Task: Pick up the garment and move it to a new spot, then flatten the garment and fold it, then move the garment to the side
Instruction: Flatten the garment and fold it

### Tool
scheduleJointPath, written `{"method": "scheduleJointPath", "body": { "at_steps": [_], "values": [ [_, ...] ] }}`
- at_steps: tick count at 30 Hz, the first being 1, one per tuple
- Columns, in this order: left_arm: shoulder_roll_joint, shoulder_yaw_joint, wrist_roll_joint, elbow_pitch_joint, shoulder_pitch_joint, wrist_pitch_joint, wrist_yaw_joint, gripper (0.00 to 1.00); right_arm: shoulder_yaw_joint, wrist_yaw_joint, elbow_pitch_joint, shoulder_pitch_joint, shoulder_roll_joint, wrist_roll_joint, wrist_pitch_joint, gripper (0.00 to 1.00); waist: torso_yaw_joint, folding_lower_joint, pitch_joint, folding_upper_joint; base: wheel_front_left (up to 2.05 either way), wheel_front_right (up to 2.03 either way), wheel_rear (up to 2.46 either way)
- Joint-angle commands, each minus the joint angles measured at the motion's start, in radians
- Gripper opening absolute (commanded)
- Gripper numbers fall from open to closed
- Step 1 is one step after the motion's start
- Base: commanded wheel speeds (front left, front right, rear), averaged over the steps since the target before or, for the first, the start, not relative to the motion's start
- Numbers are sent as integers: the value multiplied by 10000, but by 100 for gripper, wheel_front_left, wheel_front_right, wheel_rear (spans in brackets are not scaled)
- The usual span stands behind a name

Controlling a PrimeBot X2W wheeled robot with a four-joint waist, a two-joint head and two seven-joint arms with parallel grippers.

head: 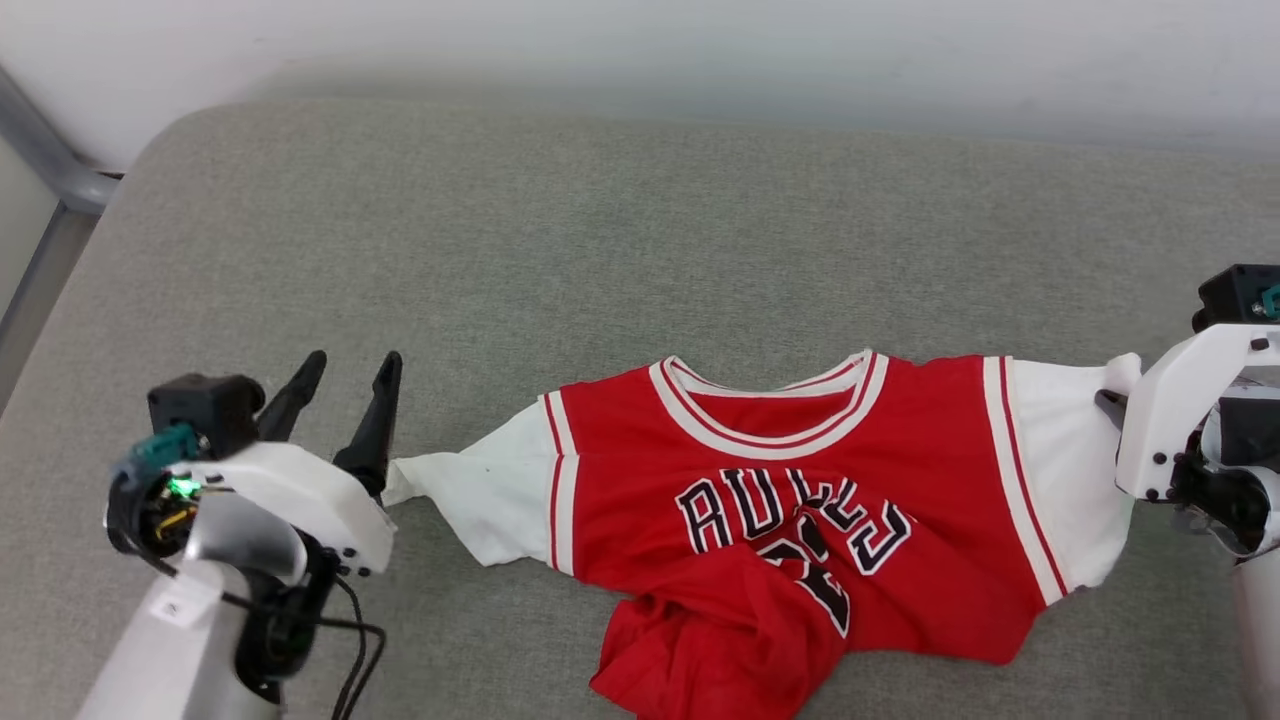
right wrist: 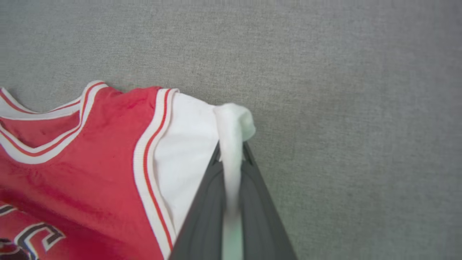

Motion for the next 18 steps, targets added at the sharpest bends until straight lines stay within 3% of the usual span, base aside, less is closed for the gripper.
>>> {"method": "scheduleJointPath", "body": {
  "at_steps": [1, 8, 9, 18],
  "values": [
    [222, 66, -252, 94, -240, 659, -105, 100, -3, -3, -286, 256, 104, -21, -36, 0, -246, -1, -80, 0, 0, 0, 0],
    [1153, 66, -1632, 979, -979, 4097, -587, 100, 129, -3, -1620, 734, 457, -49, 98, 0, -926, -1, 26, 0, 0, 0, 0],
    [1415, 71, -2164, 1326, -1069, 5236, -659, 100, 208, -3, -2042, 910, 594, -80, 119, 0, -1184, -1, 119, 0, 0, 0, 0],
    [1375, -316, -2653, 2511, -1171, 6565, -777, 100, 224, -3, -2573, 1162, 899, -23, 140, 0, -1527, -1, 469, 0, 0, 0, 0]
  ]
}}
